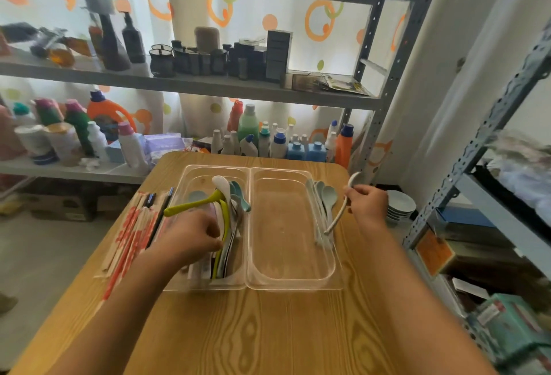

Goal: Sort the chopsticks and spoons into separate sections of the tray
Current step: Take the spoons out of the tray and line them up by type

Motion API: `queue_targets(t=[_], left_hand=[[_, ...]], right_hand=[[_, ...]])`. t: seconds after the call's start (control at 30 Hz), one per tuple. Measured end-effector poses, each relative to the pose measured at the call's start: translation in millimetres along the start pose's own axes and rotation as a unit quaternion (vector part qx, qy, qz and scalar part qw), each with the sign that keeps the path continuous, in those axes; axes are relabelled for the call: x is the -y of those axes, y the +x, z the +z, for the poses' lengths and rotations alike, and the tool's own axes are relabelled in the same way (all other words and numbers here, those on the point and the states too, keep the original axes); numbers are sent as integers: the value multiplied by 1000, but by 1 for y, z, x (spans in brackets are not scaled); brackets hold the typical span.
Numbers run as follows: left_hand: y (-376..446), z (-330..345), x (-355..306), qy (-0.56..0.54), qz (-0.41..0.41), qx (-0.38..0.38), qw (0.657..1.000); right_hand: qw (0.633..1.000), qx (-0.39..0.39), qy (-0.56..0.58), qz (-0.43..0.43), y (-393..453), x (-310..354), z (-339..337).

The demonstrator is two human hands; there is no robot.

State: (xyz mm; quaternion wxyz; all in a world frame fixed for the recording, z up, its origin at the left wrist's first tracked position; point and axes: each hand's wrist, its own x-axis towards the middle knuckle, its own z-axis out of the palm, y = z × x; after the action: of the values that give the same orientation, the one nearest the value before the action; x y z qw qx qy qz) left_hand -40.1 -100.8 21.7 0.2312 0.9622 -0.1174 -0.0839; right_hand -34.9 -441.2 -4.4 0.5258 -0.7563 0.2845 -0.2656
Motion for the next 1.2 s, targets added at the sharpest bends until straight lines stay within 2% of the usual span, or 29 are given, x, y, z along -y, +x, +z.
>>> queue_targets(t=[0.13,0.23,0.57,0.83,1.03,1.2], left_hand=[[4,3,4,16,-44,5,999],[5,3,1,28,-66,3,997],[11,-2,-7,75,-72,18,994],[10,-7,-5,48,-98,7,994],[11,-8,-4,36,-108,-9,993],[10,-10,0,43,-118,-5,992]], right_hand=[[997,9,-16,80,18,-28,1],[993,37,-40,101,25,-40,6],[982,79,-168,41,27,-43,24],[975,124,-184,-11,24,-41,28],[980,126,-151,-7,20,-39,25],[978,124,-169,-3,19,-36,21]])
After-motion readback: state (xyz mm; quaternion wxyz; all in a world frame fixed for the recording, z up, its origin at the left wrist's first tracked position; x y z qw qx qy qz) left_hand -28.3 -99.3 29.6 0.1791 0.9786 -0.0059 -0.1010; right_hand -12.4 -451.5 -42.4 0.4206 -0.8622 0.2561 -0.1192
